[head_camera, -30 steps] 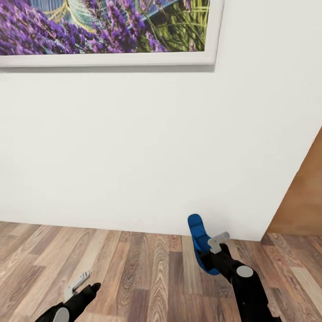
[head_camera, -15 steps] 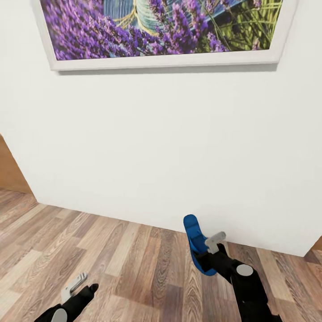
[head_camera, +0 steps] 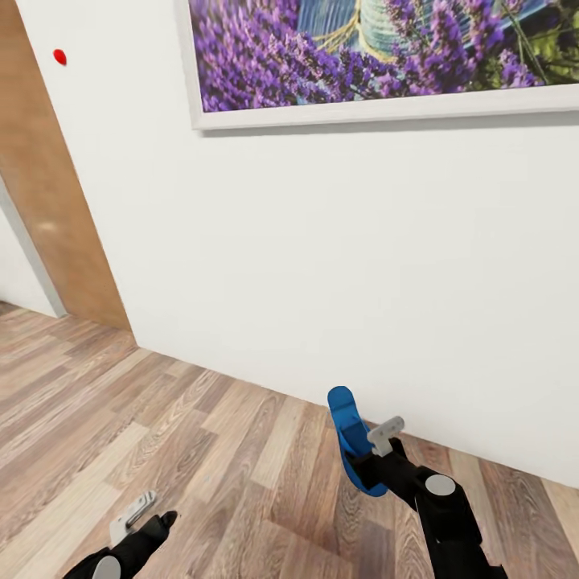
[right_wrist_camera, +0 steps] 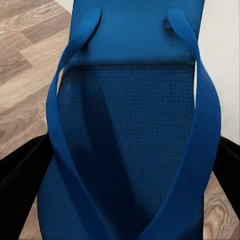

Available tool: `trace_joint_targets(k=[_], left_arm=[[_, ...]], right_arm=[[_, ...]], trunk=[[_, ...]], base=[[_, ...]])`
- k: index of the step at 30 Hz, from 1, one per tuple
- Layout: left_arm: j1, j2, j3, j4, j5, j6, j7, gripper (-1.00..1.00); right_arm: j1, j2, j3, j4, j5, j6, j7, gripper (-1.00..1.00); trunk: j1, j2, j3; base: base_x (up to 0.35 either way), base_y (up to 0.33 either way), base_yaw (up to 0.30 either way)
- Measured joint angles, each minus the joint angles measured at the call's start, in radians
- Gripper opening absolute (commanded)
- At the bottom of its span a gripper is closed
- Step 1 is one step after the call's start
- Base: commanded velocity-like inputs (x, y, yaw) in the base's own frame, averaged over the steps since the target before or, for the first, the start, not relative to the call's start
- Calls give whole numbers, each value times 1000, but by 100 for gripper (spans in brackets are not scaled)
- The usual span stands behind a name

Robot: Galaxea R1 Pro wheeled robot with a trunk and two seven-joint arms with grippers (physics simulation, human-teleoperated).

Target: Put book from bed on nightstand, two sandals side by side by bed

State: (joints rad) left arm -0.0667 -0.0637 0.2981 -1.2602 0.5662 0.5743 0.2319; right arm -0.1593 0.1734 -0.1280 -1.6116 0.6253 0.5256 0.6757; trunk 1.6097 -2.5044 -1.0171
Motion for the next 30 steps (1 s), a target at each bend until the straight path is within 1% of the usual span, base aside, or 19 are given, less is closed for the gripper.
trace_joint_targets(k=[5, 9, 15, 21, 24, 25, 26, 30], left_arm=[[0, 0, 1, 0, 0, 0, 0, 100], [0, 0, 2, 0, 0, -1, 0, 100], [0, 0, 3, 0, 0, -1, 0, 100], [0, 0, 3, 0, -1, -19, 1, 100], [0, 0, 3, 0, -1, -23, 1, 100], [0, 0, 3, 0, -1, -24, 2, 100], [0, 0, 3, 0, -1, -24, 2, 100], [0, 0, 3, 0, -1, -26, 2, 100]], right_arm=[[0, 0, 1, 0, 0, -1, 0, -100], [0, 0, 1, 0, 0, -1, 1, -100], [0, 0, 1, 0, 0, -1, 2, -100], [1, 0, 2, 0, 0, 7, 3, -100], [3, 0, 4, 0, 1, 38, 3, -100], [2, 0, 6, 0, 2, 71, 4, -100], [1, 0, 6, 0, 0, 88, 4, -100], [-4, 0, 8, 0, 0, 129, 4, -100]], trunk=[[0, 0, 0], [0, 0, 0], [0, 0, 0], [1, 0, 0], [1, 0, 0], [1, 0, 0], [1, 0, 0], [1, 0, 0]], base=[[-13, 326, 293], [-107, 308, 293], [-198, 267, 293], [-262, 217, 293], [-295, 173, 293], [-307, 156, 293], [-310, 151, 293], [-319, 133, 293]])
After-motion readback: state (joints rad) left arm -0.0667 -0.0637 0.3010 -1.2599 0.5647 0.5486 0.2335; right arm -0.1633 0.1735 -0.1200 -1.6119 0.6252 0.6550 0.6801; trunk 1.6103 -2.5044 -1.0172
